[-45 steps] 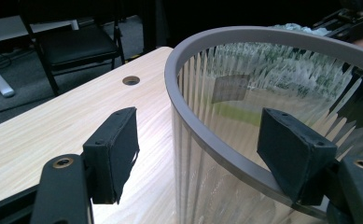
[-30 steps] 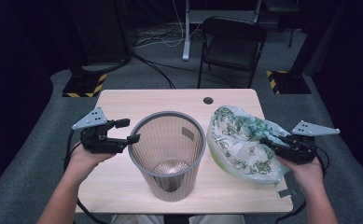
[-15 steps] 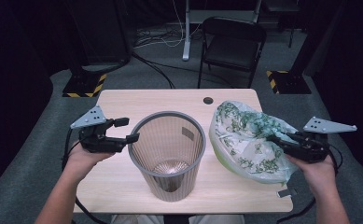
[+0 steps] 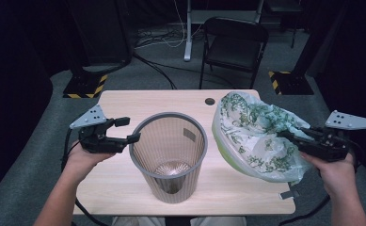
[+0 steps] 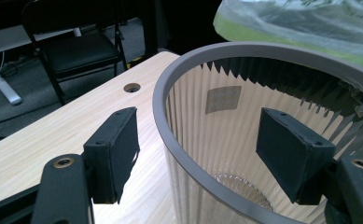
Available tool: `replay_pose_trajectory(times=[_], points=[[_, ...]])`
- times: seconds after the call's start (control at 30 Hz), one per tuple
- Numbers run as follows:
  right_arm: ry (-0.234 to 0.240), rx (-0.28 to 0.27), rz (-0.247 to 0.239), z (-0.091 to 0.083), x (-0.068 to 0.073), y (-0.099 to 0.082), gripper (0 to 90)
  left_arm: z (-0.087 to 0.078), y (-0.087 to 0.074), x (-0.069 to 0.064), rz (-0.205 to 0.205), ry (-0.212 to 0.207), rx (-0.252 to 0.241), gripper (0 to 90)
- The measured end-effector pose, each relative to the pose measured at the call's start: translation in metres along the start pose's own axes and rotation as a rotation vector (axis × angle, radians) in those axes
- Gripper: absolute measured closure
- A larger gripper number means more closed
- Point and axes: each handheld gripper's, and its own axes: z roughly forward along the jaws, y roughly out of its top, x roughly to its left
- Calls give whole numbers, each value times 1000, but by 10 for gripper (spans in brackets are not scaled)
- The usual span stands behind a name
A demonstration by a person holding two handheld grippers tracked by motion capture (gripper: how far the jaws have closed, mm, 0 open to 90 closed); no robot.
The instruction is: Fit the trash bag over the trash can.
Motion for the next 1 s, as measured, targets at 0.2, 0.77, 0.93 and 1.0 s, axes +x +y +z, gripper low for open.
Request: replay_pose_trajectory(times=[0.2,0.77,0.93,1.0], points=[[23,-24,-18,-6,7,10,735,-1,2,-2,5,-1,-2,292],[122,-57,-75,11,28,38,734,-9,2,1,-2,6,-11,294],[153,-67,-74,21,31,40,734,-13,2,2,-3,8,-15,295],[163,-69,-77,24,32,41,734,-14,2,3,-1,11,-14,295]])
